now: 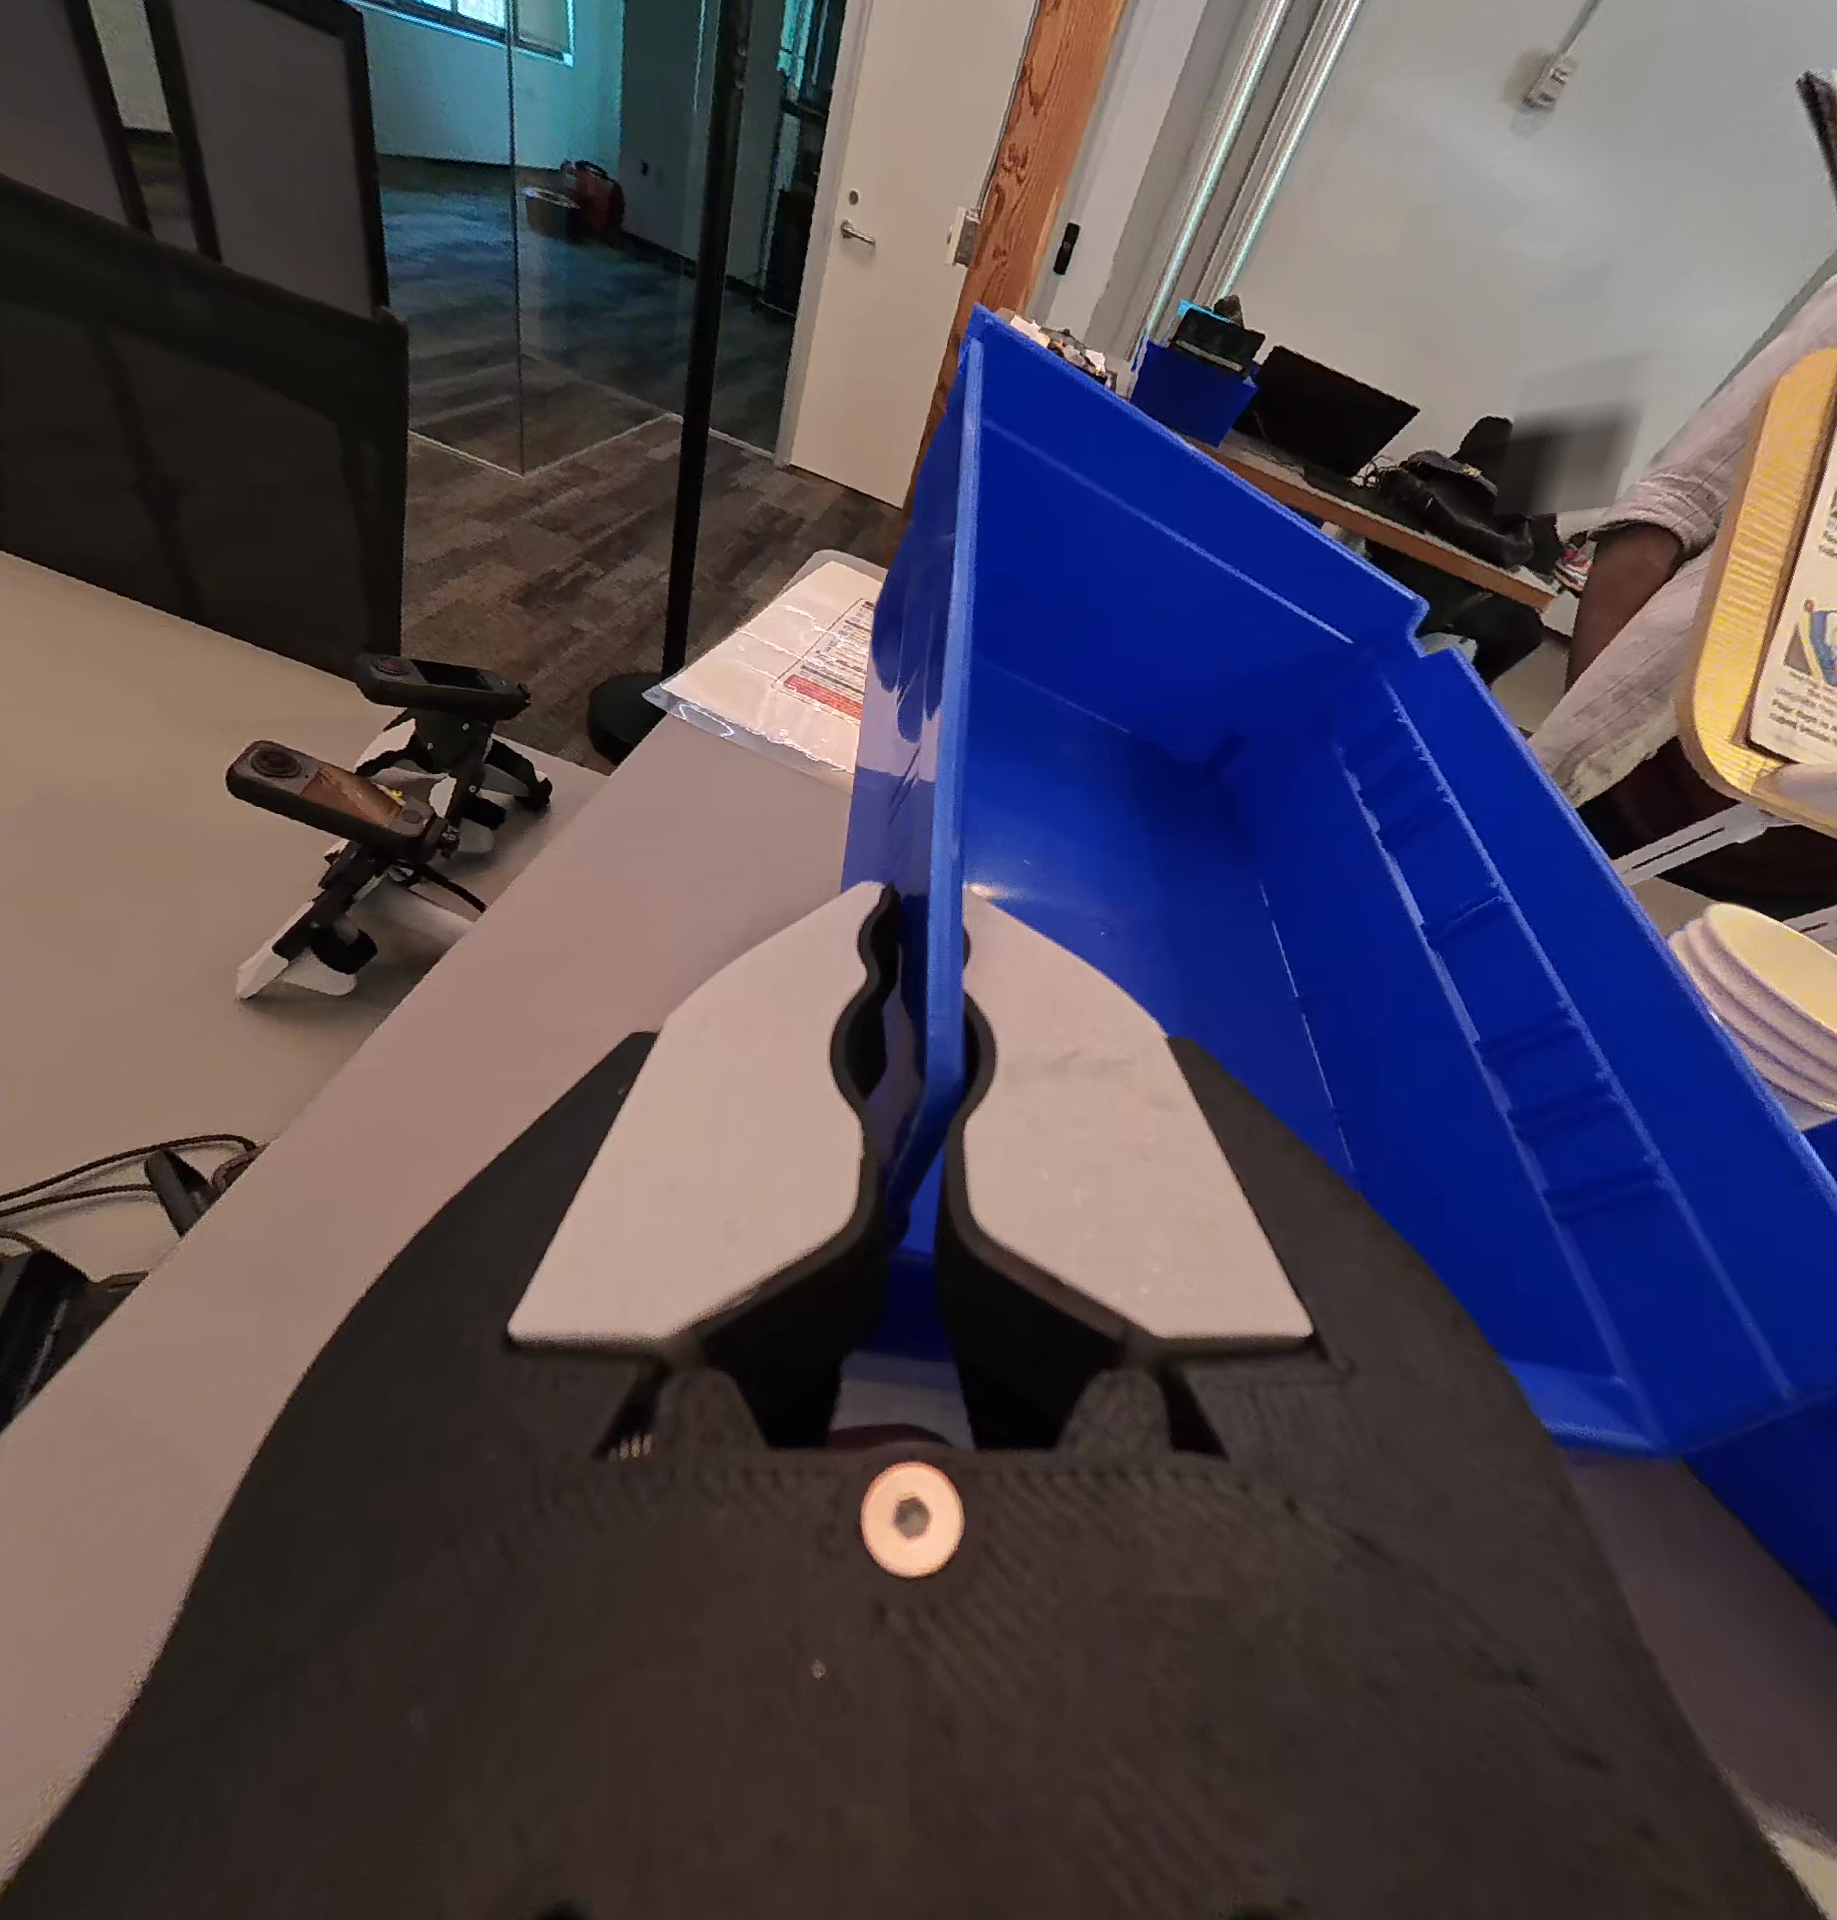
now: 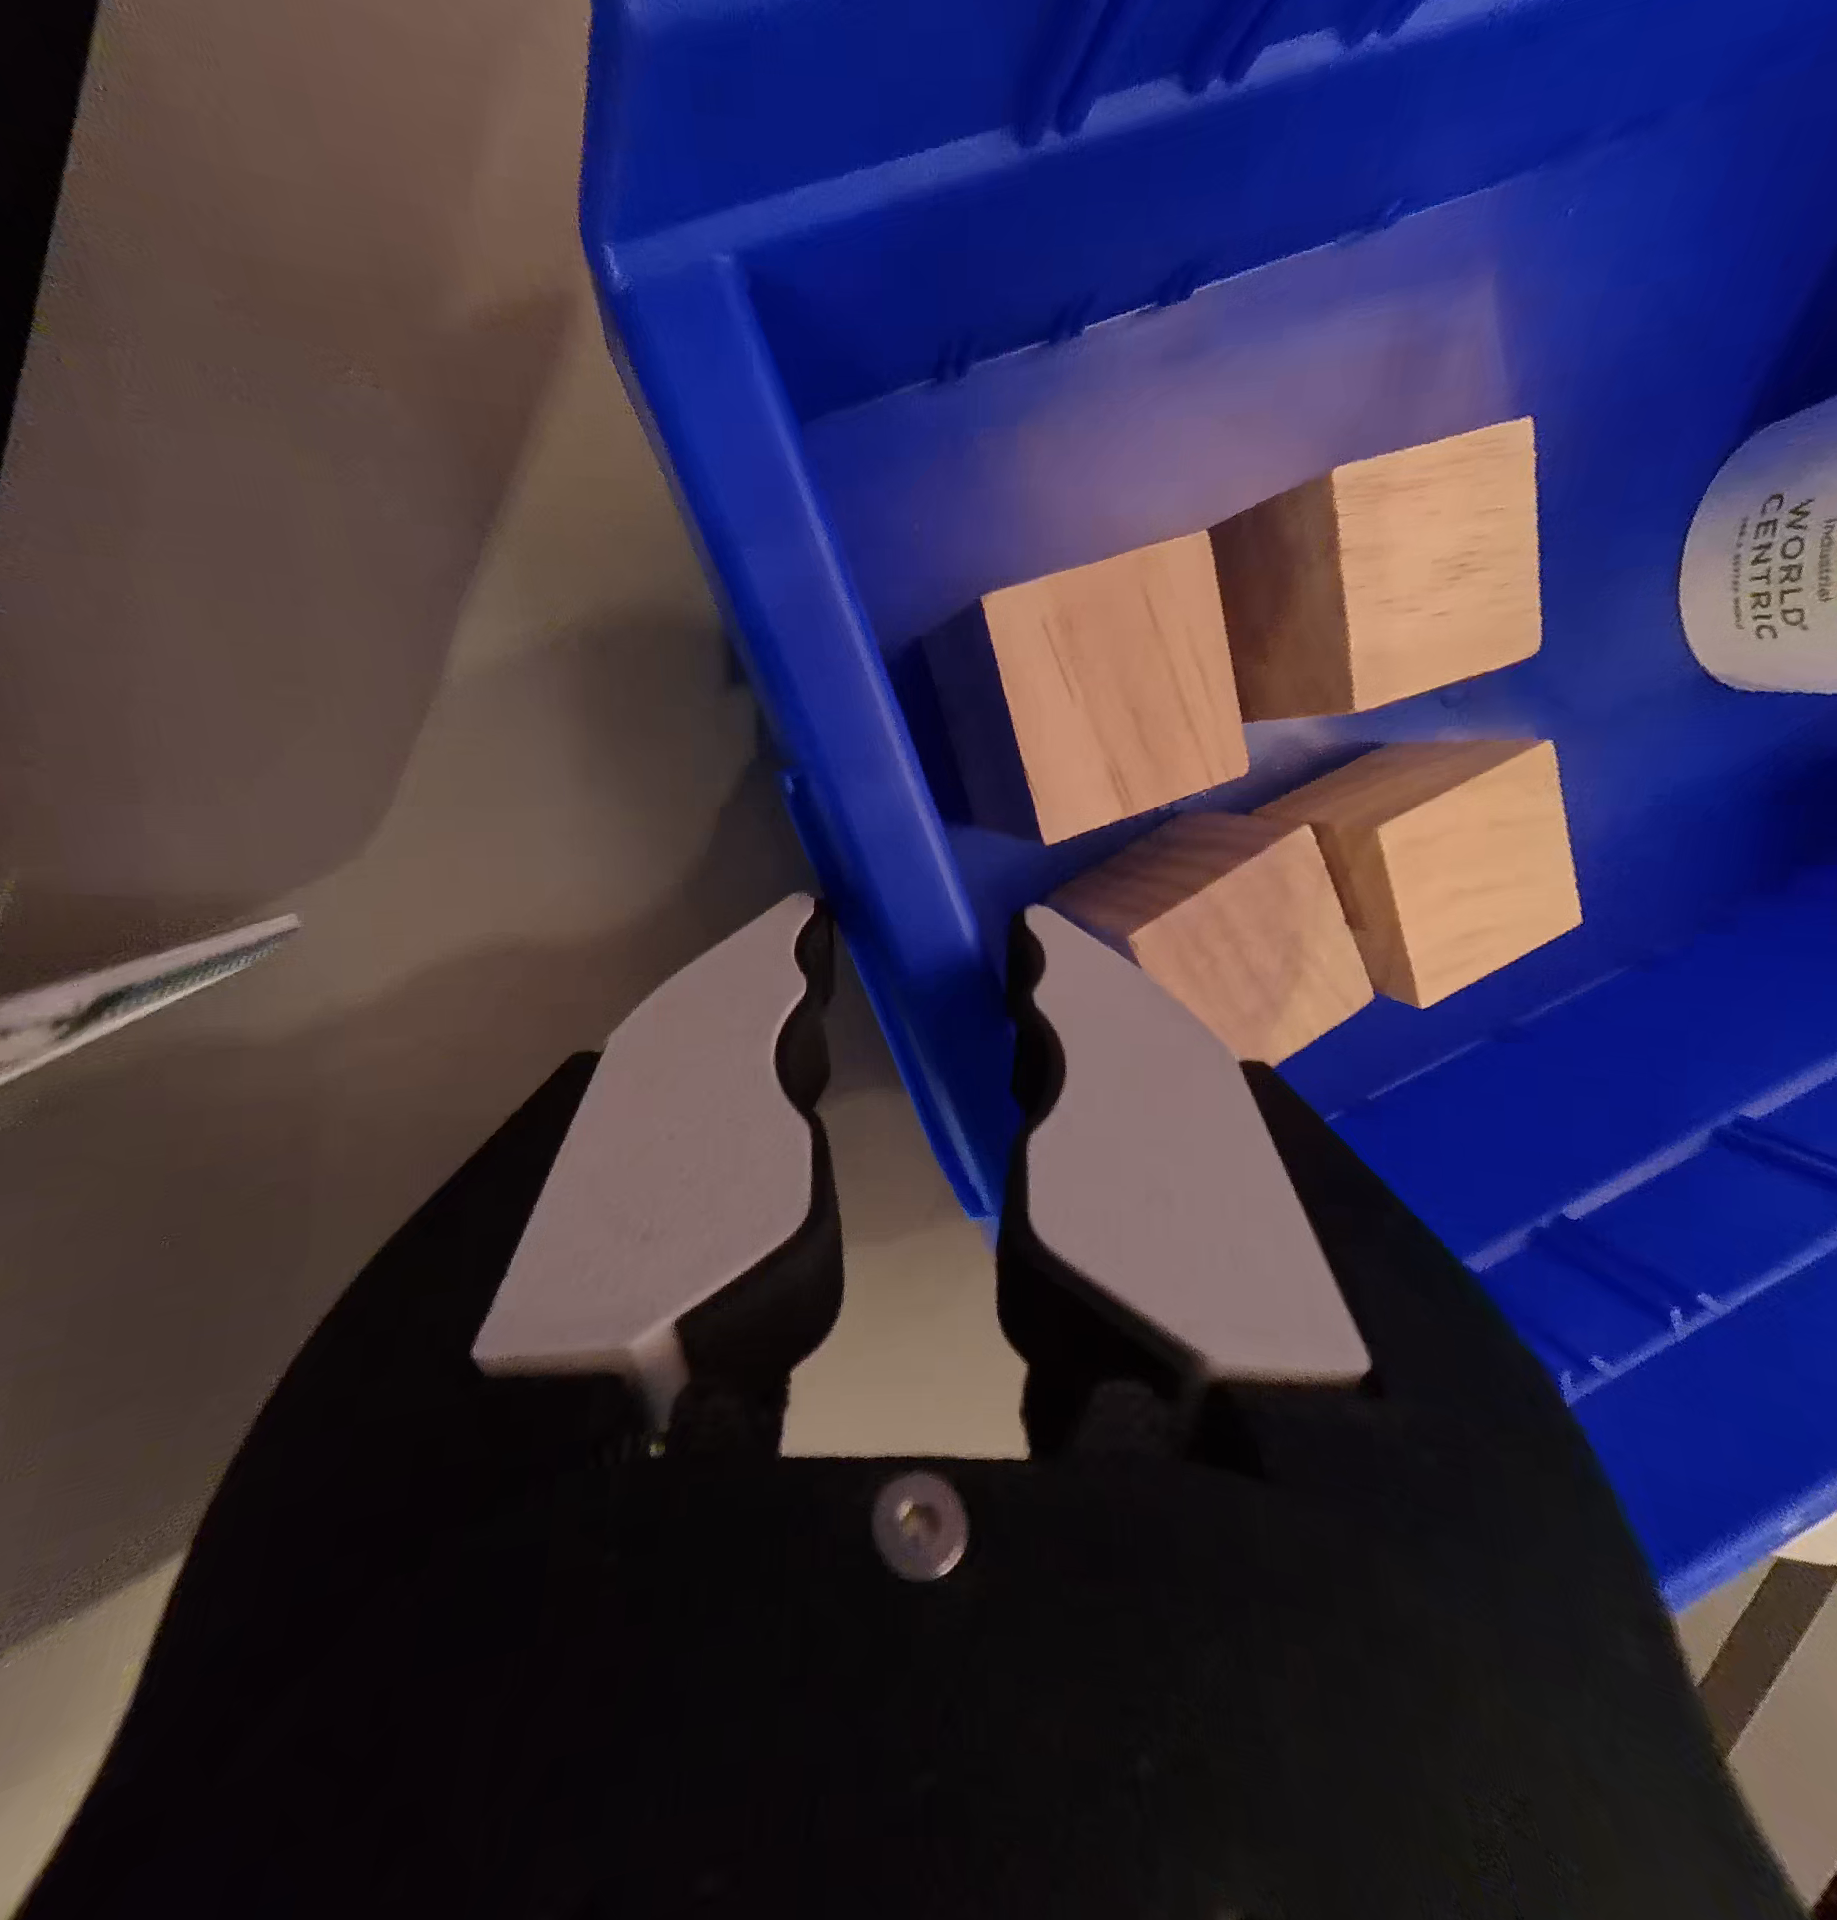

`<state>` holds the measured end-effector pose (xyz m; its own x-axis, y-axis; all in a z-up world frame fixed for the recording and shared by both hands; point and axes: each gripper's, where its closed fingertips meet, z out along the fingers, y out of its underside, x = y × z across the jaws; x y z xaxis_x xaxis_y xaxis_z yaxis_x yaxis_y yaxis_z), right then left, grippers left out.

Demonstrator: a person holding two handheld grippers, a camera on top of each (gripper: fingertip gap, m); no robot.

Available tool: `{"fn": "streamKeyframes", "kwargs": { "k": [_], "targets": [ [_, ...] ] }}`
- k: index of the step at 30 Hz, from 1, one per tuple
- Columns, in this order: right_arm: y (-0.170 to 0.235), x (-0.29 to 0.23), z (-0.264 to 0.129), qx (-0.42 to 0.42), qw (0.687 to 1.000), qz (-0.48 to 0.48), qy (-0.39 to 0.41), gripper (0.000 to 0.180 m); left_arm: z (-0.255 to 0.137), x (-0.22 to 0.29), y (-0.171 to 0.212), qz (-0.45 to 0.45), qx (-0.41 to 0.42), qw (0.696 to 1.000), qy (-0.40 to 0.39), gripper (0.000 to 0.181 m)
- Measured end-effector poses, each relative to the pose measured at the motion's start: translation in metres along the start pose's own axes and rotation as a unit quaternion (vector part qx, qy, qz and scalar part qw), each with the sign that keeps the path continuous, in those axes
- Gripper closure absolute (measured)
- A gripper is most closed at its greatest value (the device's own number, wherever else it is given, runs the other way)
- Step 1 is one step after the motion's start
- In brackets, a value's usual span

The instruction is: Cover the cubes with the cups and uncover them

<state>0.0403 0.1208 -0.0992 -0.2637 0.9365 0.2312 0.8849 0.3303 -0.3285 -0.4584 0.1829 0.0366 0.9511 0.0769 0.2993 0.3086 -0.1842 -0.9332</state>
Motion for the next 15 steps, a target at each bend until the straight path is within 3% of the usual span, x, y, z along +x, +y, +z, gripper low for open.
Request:
{"fn": "streamKeyframes", "kwargs": {
  "k": [1,15],
  "targets": [
    [-0.001,0.001,0.0,0.0,1.0,-0.002,-0.003,0.148,-0.003,0.001,0.0,0.0,0.002,1.0,-0.003,0.176],
    [-0.047,0.04,0.028,0.026,0.999,-0.018,-0.014,0.153,-0.031,-0.01,-0.002,-0.013,0.023,0.999,-0.046,0.176]
  ]
}}
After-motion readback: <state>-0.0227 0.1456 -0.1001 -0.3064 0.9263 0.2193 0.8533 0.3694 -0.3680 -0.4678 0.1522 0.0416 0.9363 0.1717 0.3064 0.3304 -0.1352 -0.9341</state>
